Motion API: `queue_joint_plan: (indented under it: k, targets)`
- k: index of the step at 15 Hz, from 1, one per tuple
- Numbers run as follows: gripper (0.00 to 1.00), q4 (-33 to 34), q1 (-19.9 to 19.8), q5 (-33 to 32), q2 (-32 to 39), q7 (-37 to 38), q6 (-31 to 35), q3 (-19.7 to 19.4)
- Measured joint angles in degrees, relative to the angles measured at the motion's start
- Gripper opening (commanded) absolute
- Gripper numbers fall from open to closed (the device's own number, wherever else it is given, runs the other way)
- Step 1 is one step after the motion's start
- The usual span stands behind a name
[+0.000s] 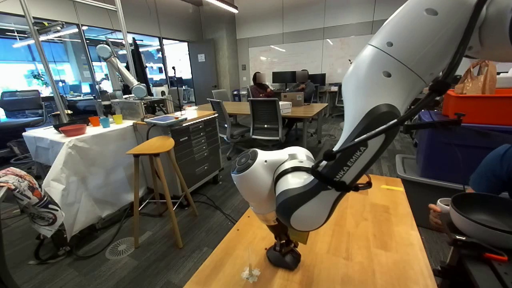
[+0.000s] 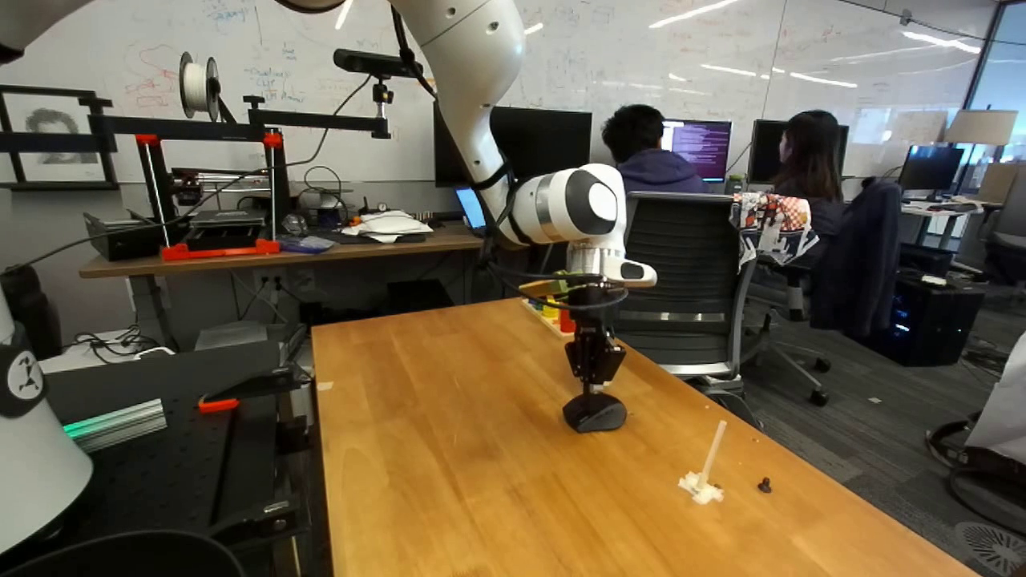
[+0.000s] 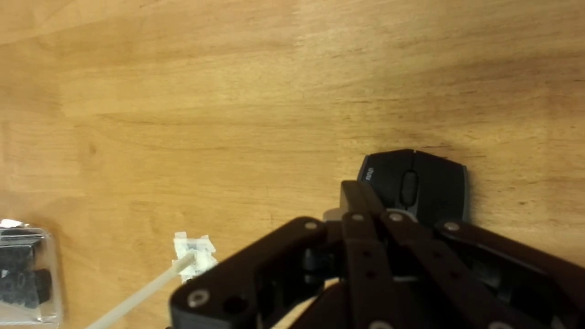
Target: Click the button on the mouse.
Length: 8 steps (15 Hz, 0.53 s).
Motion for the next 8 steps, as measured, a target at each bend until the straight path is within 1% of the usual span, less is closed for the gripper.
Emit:
queue_joint_plan:
  k: [2, 5, 8]
  targets:
    - [0.00, -1.60, 0.01, 0.04, -1.67, -0.33, -0.02, 0.05]
    - [0.01, -5.52, -0.07, 0.41, -6.08, -1.74, -0.52, 0.15]
    - [0.02, -10.24, -1.19, 2.99, -12.54, -6.72, -3.39, 1.41]
